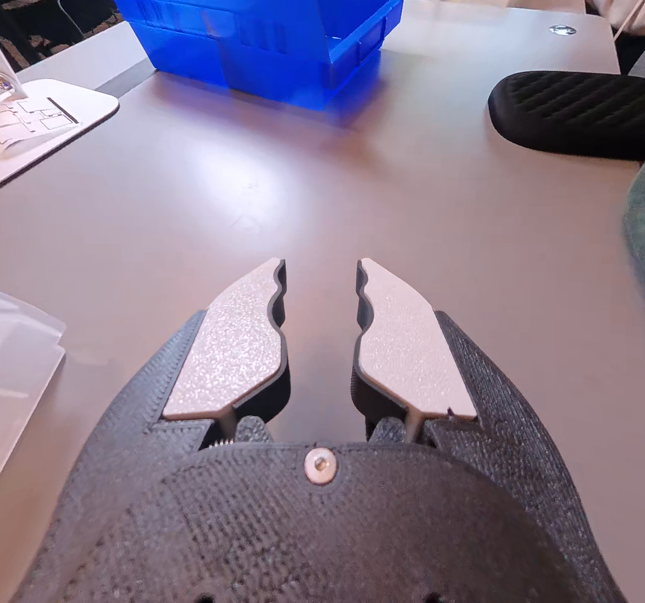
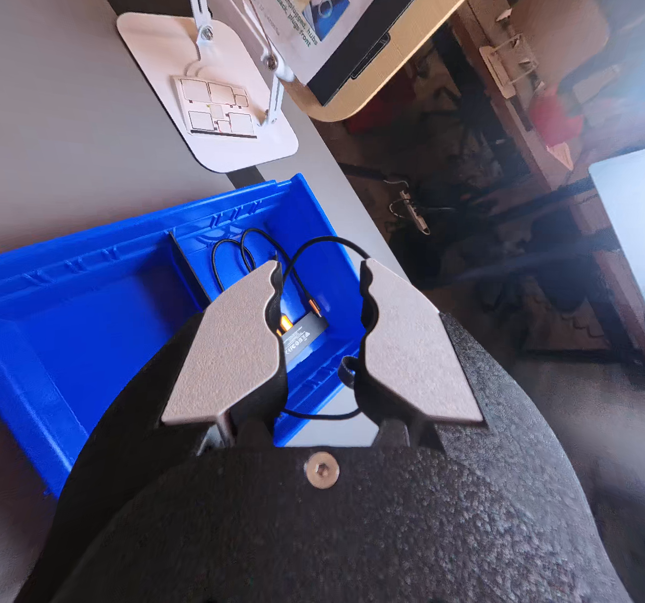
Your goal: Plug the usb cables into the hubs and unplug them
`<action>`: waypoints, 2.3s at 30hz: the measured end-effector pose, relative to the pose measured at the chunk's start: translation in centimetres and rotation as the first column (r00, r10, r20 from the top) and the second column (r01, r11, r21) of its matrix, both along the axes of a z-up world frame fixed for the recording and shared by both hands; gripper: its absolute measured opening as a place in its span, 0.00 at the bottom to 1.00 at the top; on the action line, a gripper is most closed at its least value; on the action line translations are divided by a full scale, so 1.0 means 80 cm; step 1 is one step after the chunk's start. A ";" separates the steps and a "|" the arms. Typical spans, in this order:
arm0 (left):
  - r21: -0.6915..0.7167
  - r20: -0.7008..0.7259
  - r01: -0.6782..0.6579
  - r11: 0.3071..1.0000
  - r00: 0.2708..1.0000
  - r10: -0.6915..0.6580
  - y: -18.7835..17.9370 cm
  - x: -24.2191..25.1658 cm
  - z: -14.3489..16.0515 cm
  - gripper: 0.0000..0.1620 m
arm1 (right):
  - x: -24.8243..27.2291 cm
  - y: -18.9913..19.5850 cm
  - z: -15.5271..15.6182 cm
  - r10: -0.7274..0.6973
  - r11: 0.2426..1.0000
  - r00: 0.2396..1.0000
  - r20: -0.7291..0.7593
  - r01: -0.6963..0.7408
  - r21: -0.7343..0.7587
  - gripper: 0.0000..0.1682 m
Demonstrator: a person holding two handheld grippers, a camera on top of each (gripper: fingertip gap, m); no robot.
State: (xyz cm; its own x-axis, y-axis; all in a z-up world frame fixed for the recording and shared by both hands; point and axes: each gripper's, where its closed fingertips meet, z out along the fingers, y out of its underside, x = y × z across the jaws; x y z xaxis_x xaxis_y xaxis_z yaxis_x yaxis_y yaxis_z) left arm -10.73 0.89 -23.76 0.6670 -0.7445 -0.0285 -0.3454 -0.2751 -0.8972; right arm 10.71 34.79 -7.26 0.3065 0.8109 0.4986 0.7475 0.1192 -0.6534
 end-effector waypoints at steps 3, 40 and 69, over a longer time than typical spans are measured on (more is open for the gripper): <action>-0.005 -0.024 0.005 1.000 1.000 -0.005 0.000 0.004 -0.006 0.23 | -0.005 -0.010 0.008 0.028 0.997 0.999 -0.039 -0.030 -0.067 0.33; -0.038 -0.095 0.001 0.999 0.995 -0.005 -0.002 -0.012 -0.024 0.13 | 0.053 0.107 -0.220 -0.163 0.971 0.548 0.821 0.237 0.035 0.17; 0.161 -0.337 -0.527 0.834 0.765 0.549 0.150 -0.298 0.115 0.15 | 0.041 -0.237 0.045 0.070 0.996 0.903 -0.424 -0.090 -0.027 0.36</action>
